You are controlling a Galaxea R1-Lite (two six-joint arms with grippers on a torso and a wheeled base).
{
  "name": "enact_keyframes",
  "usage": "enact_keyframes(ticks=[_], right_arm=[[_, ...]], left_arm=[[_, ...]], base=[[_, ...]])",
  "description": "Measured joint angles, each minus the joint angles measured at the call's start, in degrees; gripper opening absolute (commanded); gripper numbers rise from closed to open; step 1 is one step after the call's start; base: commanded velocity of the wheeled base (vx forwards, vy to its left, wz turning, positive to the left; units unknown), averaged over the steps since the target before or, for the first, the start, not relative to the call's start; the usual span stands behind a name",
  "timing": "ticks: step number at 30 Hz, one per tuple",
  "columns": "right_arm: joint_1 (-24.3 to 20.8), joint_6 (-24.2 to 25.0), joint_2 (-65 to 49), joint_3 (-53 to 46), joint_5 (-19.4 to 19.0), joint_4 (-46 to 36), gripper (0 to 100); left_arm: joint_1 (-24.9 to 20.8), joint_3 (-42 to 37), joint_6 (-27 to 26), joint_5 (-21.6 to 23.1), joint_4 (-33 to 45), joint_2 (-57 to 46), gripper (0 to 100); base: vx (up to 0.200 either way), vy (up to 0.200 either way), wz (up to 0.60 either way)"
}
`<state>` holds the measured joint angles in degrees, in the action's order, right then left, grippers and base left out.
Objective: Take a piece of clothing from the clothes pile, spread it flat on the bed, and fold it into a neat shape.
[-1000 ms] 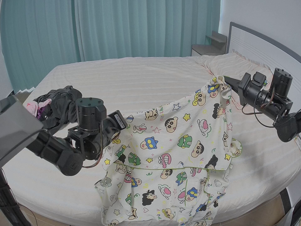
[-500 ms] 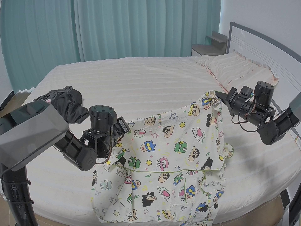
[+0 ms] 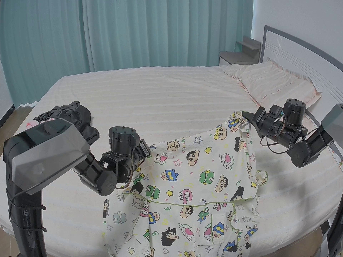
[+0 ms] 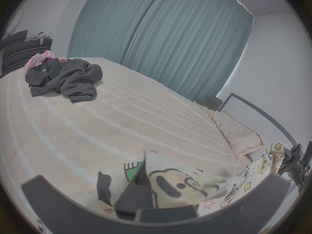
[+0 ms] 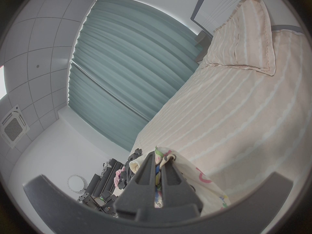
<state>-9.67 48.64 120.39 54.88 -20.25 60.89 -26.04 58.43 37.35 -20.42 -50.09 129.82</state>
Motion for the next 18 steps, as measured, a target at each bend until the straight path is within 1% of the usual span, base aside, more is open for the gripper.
enact_keyframes(ticks=[8, 9, 13, 17, 18], right_arm=[[0.3, 0.0, 5.1, 1.0, 1.7, 0.0, 0], [0.3, 0.0, 5.9, 1.3, 1.9, 0.0, 100], [0.1, 0.7, 9.5, 3.7, 3.1, -0.4, 100], [-0.1, 4.9, 12.9, 7.4, 4.7, -1.1, 100], [-0.1, 6.3, 13.9, 8.8, 5.7, -1.6, 100]], left_arm=[[0.8, 3.8, 0.1, -0.1, 0.0, 4.2, 0], [0.9, 4.4, 0.1, -0.2, 0.0, 4.7, 100], [1.9, 6.6, 0.2, -0.4, 0.4, 6.6, 100], [3.1, 9.0, 0.1, -0.4, 2.8, 8.6, 100], [3.5, 9.9, 0.1, -0.4, 3.4, 9.2, 100]], base=[[0.0, 0.0, 0.0], [0.0, 0.0, 0.0], [0.0, 0.0, 0.0], [0.0, 0.0, 0.0], [0.0, 0.0, 0.0]])
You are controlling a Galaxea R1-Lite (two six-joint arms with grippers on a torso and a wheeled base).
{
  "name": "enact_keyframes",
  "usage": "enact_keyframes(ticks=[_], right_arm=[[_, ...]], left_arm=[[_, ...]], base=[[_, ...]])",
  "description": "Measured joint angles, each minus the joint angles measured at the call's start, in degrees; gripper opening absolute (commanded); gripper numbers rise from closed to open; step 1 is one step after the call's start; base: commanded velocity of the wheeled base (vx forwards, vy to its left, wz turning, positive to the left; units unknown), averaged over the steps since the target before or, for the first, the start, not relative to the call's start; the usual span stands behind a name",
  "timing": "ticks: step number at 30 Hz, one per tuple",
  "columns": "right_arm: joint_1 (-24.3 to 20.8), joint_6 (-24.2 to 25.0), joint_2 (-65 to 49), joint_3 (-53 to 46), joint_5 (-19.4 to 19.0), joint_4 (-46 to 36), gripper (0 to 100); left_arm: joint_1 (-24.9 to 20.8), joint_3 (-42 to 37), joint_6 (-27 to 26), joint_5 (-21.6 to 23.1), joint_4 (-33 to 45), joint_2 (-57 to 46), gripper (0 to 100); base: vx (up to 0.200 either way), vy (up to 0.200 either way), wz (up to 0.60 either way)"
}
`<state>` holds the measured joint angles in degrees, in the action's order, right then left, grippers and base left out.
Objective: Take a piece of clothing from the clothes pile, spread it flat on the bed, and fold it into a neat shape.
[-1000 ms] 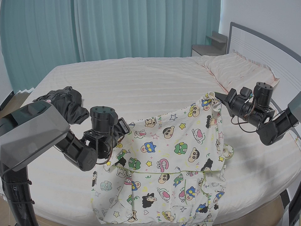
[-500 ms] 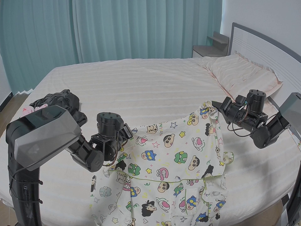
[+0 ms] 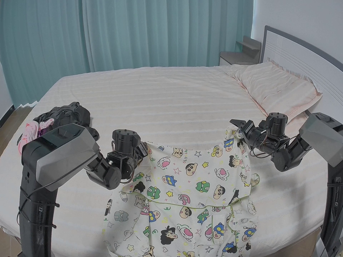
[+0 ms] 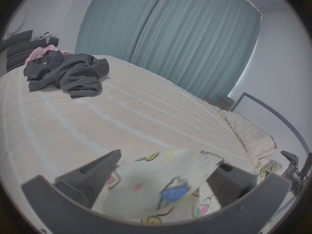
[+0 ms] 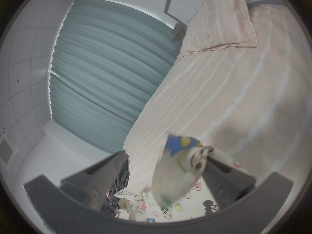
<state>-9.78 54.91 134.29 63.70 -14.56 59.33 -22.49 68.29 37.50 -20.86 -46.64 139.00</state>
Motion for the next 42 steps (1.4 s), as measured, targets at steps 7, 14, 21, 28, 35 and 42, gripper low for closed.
enact_keyframes(ticks=[7, 14, 21, 28, 35, 42], right_arm=[[0.4, 3.9, 4.2, 7.0, 7.8, -2.6, 100], [1.8, 5.2, 5.5, 8.8, 10.0, -4.1, 100], [4.0, 1.0, 0.7, 0.0, 7.7, -4.0, 100], [7.8, -5.5, -7.3, -16.2, 3.0, -2.0, 100], [9.6, -8.2, -16.9, -34.4, -3.3, 2.4, 100], [3.2, -9.2, -22.2, -41.5, -0.3, 3.7, 100]], left_arm=[[2.9, 2.9, -0.1, -0.2, 1.1, 2.0, 100], [6.4, 4.3, -1.0, -0.2, 2.0, 1.8, 100], [8.7, 4.3, -0.9, 0.3, 4.6, -2.0, 100], [10.1, -1.6, 2.2, 3.6, 5.3, -9.1, 100], [9.3, -19.8, 8.6, 7.9, 5.6, -21.2, 100], [5.7, -33.1, 13.6, 9.4, 5.6, -31.2, 100]], base=[[0.0, 0.0, 0.0], [0.0, 0.0, 0.0], [0.0, 0.0, 0.0], [0.0, 0.0, 0.0], [0.0, 0.0, 0.0], [0.0, 0.0, 0.0]])
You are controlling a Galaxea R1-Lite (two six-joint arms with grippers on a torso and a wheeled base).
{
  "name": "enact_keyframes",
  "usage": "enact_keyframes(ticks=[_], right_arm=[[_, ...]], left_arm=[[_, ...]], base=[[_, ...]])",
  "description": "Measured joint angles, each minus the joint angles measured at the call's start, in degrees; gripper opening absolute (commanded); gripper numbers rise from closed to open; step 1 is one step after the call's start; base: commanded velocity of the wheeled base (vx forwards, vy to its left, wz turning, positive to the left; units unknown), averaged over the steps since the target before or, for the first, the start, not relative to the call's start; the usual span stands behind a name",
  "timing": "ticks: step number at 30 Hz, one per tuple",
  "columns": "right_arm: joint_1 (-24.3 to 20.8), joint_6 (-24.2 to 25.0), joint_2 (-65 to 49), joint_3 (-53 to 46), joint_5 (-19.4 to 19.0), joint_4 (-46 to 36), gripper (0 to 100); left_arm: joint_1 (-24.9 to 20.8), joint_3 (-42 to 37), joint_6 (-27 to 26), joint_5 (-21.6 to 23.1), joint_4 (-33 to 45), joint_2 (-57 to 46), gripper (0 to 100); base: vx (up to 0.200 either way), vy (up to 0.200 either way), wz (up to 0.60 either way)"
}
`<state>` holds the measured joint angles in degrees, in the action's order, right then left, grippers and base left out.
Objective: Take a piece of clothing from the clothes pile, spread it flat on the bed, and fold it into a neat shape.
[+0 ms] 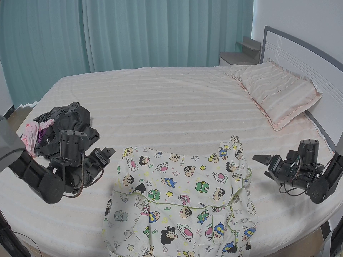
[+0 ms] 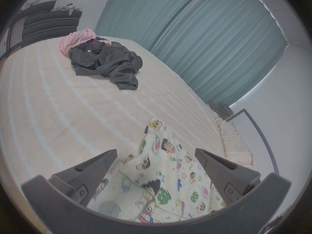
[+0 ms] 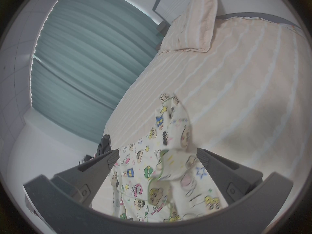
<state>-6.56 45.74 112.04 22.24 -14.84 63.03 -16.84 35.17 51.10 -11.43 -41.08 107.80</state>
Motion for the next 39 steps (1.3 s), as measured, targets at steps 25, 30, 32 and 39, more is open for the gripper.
enact_keyframes(ticks=[25, 30, 32, 39], right_arm=[[-21.1, -1.3, 2.8, 9.9, 20.3, -21.7, 0], [-20.2, -4.0, 3.5, 12.7, 20.2, -25.6, 0], [-20.0, -4.5, 3.5, 14.1, 20.1, -25.9, 0], [-20.1, -4.7, 5.9, 22.9, 19.3, -29.2, 0]], left_arm=[[-6.5, -8.3, 4.4, 0.6, -0.4, -11.4, 100], [-6.5, -8.3, 4.4, 0.5, -0.4, -11.6, 100], [-6.6, -8.3, 4.4, 0.6, -0.4, -11.6, 100], [-6.6, -8.3, 4.4, 0.6, -0.3, -11.6, 100]], base=[[0.0, 0.0, 0.0], [0.0, 0.0, 0.0], [0.0, 0.0, 0.0], [0.0, 0.0, 0.0]])
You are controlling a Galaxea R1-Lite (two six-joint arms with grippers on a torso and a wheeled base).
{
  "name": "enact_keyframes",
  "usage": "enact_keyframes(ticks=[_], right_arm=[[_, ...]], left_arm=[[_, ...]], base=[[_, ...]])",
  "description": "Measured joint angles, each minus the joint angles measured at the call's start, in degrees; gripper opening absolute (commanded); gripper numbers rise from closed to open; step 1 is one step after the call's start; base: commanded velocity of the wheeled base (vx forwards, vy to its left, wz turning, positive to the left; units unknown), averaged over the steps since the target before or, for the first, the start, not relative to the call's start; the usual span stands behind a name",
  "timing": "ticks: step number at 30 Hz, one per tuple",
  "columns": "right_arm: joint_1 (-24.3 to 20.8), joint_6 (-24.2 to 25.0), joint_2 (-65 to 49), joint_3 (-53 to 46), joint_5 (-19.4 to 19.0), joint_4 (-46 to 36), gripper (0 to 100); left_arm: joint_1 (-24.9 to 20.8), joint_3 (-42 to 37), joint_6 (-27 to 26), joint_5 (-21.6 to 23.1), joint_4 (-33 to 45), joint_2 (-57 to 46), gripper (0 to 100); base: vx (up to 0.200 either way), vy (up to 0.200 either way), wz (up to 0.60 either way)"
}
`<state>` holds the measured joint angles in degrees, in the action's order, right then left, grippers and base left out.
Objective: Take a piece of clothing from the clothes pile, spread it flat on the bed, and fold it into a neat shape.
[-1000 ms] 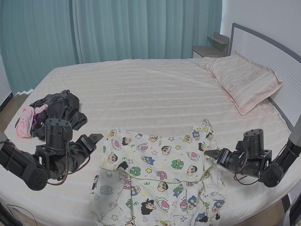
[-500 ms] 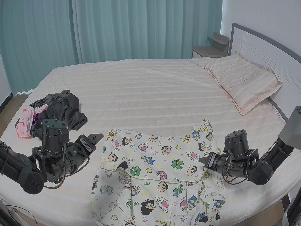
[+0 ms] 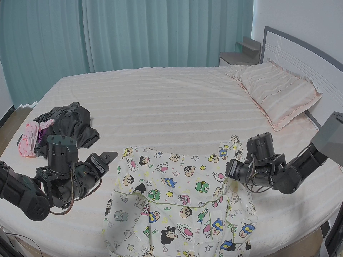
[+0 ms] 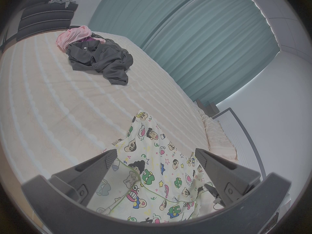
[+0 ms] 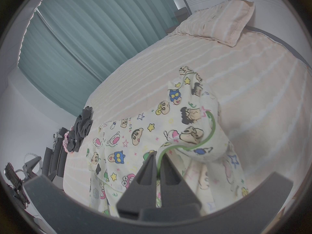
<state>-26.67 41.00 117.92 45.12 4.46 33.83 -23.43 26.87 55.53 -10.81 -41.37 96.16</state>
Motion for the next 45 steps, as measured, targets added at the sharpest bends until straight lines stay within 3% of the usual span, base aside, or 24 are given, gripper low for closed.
enact_keyframes(ticks=[8, 9, 21, 33, 37, 45], right_arm=[[-0.1, -0.1, 8.0, 10.9, -2.0, -2.2, 0], [-0.1, -0.1, 9.2, 12.1, -2.2, -2.4, 100], [0.1, -0.4, 13.1, 13.7, -5.6, -4.7, 100], [0.4, 0.0, -1.7, 2.6, -8.1, -4.5, 100], [2.7, -0.3, -6.6, -3.8, -10.6, -4.5, 100], [13.5, -6.0, -9.7, -14.5, -18.1, -3.6, 100]], left_arm=[[0.0, -0.3, 0.1, 0.1, 0.0, 0.2, 100], [0.0, -0.3, 0.1, 0.1, 0.0, 0.2, 100], [0.0, -0.3, 0.1, 0.1, 0.0, 0.5, 100], [-1.0, -0.5, 0.4, 0.1, 0.0, 0.6, 100], [-1.4, -0.5, 0.4, 0.1, 0.0, 0.6, 100], [-3.4, -0.9, 2.4, 0.1, 0.0, 0.5, 100]], base=[[0.0, 0.0, 0.0], [0.0, 0.0, 0.0], [0.0, 0.0, 0.0], [0.0, 0.0, 0.0], [0.0, 0.0, 0.0], [0.0, 0.0, 0.0]])
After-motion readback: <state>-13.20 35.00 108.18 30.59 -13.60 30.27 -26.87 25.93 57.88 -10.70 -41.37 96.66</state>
